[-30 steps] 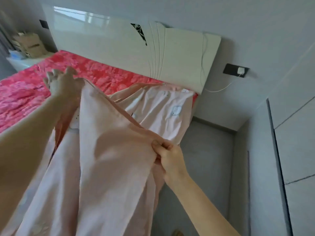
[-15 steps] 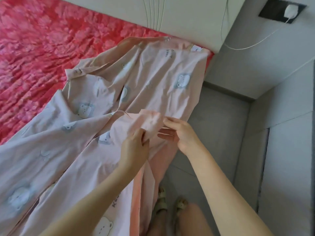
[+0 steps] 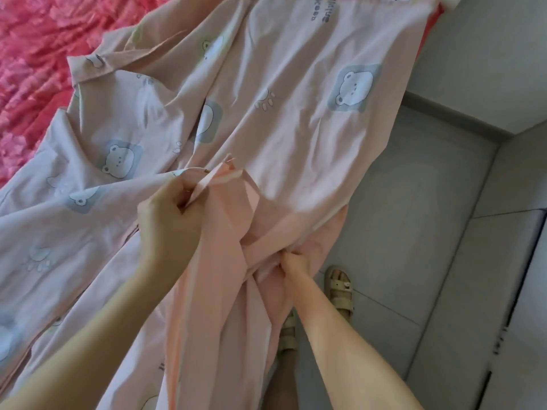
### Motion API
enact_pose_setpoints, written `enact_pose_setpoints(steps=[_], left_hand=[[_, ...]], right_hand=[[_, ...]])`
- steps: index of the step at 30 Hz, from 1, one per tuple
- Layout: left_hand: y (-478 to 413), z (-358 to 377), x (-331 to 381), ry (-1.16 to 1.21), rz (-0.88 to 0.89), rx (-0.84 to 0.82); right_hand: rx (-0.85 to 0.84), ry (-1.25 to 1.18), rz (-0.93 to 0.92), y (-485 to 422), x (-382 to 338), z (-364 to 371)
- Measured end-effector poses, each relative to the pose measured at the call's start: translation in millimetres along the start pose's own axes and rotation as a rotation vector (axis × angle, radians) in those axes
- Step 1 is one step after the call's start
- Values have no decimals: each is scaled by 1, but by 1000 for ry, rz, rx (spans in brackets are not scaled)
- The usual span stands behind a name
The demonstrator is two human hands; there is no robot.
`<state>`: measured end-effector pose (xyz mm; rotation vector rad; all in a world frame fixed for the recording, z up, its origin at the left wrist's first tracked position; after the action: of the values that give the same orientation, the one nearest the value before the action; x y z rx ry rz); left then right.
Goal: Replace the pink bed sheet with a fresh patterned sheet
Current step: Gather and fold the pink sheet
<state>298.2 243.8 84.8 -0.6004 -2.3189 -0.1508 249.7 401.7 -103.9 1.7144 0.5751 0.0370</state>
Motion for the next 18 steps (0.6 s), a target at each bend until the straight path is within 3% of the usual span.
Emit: enact_pose_setpoints(steps=[2,5,8,11,13,16,18], left_hand=[[5,11,3,-22,20,-79],[14,24,10,-20,14,-119],[21,34,21,0,26,-146],[28,47,30,-37,71,-240],[32,57,38,-62,104,-279],[42,66,55,-45,135,-365],[52,68,68,-32,159,-455]], right_hand=[[-17,-51,-11,7,-3,0],[153,-55,-41,5,10,-26],[468,236,-24,-10,43,-104],[472,644,-42,-15,45,-155],[338,606,-268,1,3,-152],[-200,41,-313,65,-69,-128],[-410,51,-422,102,-102,-111]])
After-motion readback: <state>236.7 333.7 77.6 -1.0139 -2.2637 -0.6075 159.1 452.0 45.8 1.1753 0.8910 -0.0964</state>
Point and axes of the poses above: each hand's wrist, its own y-axis away from the middle knuckle, its own z-axis out of the palm, x = y × z, the point moved 2 cm from there along -y, towards the middle knuckle, and after that the axes turned 8 degrees about x, right-handed, at the moved point
